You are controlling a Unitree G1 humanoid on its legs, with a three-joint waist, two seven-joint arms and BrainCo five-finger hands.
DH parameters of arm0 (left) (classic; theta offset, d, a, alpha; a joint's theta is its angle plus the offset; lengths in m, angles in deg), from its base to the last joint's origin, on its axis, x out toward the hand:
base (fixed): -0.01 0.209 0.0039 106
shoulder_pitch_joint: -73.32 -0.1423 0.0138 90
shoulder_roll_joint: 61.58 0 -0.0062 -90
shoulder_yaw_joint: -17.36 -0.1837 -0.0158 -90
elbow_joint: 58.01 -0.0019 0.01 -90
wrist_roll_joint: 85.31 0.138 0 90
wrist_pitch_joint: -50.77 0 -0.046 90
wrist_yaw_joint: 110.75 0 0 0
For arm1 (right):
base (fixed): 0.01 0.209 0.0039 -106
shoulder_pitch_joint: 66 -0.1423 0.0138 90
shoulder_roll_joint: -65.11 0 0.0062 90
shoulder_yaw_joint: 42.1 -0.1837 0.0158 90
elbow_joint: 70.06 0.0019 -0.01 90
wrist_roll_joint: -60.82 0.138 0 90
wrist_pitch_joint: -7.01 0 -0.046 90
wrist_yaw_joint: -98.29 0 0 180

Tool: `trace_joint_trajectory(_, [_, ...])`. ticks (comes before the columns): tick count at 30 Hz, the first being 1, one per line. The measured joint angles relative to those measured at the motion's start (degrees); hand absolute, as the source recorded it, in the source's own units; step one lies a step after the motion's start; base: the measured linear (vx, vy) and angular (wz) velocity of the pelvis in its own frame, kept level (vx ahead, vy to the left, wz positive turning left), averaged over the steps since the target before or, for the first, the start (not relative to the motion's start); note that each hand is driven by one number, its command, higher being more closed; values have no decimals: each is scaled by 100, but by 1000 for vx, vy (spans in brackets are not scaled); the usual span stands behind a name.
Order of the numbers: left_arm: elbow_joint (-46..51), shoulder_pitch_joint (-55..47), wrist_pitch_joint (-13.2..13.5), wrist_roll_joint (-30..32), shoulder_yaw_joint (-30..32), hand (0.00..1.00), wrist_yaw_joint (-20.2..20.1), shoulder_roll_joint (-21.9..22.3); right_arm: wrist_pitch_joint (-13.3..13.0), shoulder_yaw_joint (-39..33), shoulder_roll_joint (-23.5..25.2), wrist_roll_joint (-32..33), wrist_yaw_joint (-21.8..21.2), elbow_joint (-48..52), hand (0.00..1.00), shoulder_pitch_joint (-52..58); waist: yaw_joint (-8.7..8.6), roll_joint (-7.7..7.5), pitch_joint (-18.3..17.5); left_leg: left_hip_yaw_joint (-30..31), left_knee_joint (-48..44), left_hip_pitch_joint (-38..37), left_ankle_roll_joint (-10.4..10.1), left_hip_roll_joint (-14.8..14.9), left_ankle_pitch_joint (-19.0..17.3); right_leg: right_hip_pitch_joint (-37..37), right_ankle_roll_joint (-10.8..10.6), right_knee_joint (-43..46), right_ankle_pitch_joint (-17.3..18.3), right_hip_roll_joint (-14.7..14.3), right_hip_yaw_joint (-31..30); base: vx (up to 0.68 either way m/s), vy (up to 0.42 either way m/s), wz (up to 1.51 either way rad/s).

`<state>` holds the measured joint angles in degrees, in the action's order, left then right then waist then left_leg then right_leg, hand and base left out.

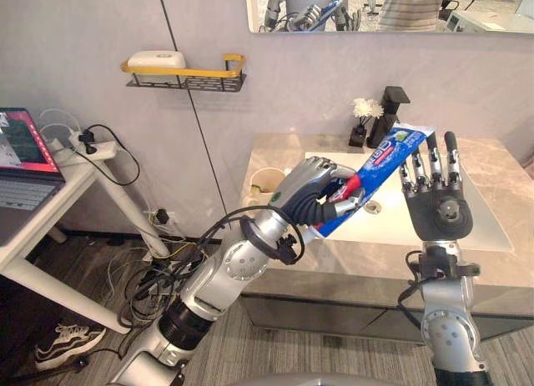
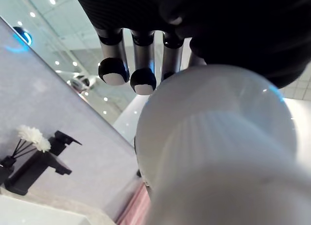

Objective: Organize washtable

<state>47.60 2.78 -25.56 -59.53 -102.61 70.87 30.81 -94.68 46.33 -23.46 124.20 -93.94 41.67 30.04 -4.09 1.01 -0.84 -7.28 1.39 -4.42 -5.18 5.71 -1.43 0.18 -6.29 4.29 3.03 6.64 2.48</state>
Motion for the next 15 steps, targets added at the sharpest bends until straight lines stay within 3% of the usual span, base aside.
trace_joint_trajectory(15, [-207,20,-6,-1,-400,100,24,30,-4,392,170,85,114,-642,0,-205,1,-32,-38,75,132,4,11,-22,128,29,9,-92,-58,20,102,-11,2,3])
